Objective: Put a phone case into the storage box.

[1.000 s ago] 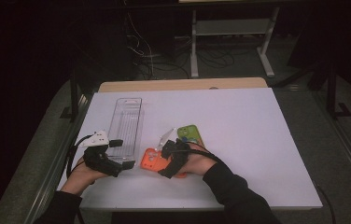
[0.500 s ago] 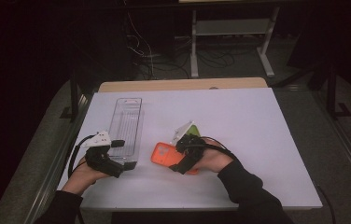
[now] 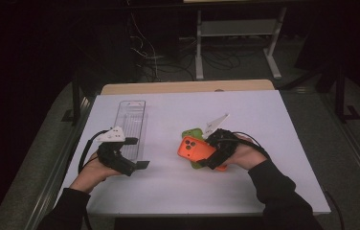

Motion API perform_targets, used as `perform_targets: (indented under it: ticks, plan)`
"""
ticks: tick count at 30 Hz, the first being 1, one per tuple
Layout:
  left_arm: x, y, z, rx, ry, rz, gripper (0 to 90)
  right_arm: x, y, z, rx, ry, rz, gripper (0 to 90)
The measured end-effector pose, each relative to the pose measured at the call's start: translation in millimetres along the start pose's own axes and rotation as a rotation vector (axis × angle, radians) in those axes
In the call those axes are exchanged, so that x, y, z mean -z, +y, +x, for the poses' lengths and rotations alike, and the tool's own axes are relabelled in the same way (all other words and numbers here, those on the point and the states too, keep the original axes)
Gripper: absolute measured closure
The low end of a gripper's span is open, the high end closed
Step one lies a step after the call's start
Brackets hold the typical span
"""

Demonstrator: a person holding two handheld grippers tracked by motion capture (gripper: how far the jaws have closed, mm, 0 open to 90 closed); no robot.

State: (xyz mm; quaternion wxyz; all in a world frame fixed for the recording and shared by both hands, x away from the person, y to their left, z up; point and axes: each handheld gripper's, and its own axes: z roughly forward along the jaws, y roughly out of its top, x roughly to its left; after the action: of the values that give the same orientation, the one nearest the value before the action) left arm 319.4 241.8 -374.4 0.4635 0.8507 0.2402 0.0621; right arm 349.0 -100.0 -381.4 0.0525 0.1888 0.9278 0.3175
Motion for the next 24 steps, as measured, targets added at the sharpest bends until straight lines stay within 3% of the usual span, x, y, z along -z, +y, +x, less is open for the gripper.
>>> perform_targets:
  ticks: [12,17,21,22,24]
  plan:
    - [-29.6,37.9,-6.0,-0.098,-0.083,0.027,0.0,12.8,-12.1,-11.6,-0.001,0.003,0.008,15.1]
    - [-47.7,56.5,-6.8,-0.146,-0.153,0.046,0.0,13.6,-13.1,-12.8,0.008,0.01,0.011,15.1]
    - [-54.0,58.6,-7.5,-0.161,-0.18,0.022,0.0,14.9,-14.0,-12.8,0.012,0.008,0.01,15.1]
    - [-58.1,58.9,-8.2,-0.17,-0.187,0.047,0.0,15.2,-14.2,-12.6,0.01,0.007,0.01,15.1]
    - [-59.4,58.9,-8.8,-0.181,-0.185,0.05,0.0,15.1,-14.7,-12.1,0.022,0.019,0.009,15.1]
